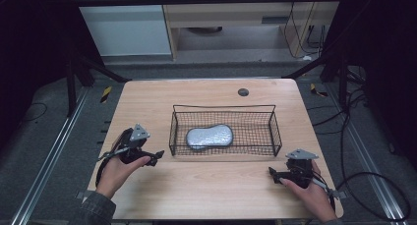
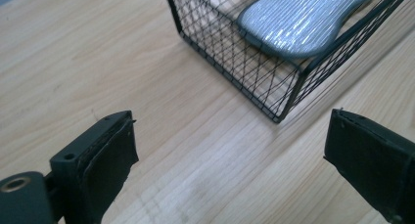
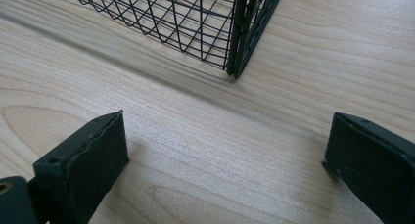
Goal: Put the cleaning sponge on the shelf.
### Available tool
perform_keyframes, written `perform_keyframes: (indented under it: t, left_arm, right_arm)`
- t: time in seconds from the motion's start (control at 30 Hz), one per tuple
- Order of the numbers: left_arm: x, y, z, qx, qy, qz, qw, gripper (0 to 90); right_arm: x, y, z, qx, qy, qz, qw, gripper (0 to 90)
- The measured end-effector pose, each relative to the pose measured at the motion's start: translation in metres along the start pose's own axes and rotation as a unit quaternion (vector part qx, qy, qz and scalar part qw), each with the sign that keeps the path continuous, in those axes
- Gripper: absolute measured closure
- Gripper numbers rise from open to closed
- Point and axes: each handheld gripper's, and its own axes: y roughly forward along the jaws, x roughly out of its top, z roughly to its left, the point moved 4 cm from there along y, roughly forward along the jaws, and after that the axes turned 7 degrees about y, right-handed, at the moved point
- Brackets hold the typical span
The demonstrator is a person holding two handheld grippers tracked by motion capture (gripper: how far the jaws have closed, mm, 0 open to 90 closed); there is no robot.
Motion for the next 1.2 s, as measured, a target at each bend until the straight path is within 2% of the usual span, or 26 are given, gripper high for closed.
perform_keyframes:
  t: [0.17,0.37,0.67,0.8,1.0,1.13,1.2]
  left_arm:
    - [-0.013,0.007,0.005,0.001,-0.010,0.012,0.9999,4.3]
    - [-0.032,0.016,0.013,0.005,-0.033,0.025,0.9991,4.4]
    - [-0.057,0.028,0.026,0.016,-0.068,0.040,0.9968,4.6]
    - [-0.067,0.034,0.034,0.028,-0.077,0.056,0.9950,4.5]
    - [-0.073,0.043,0.042,0.031,-0.106,0.052,0.9925,3.2]
    - [-0.074,0.047,0.044,0.033,-0.120,0.035,0.9916,1.4]
    - [-0.074,0.049,0.043,0.035,-0.121,0.025,0.9918,0.0]
  right_arm:
    - [0.000,0.000,0.000,-0.001,-0.001,0.000,1.0000,2.4]
    - [0.000,0.000,0.000,-0.001,-0.001,0.000,1.0000,2.4]
    - [0.000,0.000,0.000,-0.001,0.000,0.000,1.0000,2.4]
    - [0.000,0.000,0.000,-0.001,-0.001,0.000,1.0000,2.4]
    - [0.000,0.000,0.000,-0.001,0.000,0.000,1.0000,2.4]
    - [0.000,0.000,0.000,-0.001,0.000,0.000,1.0000,2.4]
    - [0.000,0.000,0.000,-0.001,0.000,0.000,1.0000,2.3]
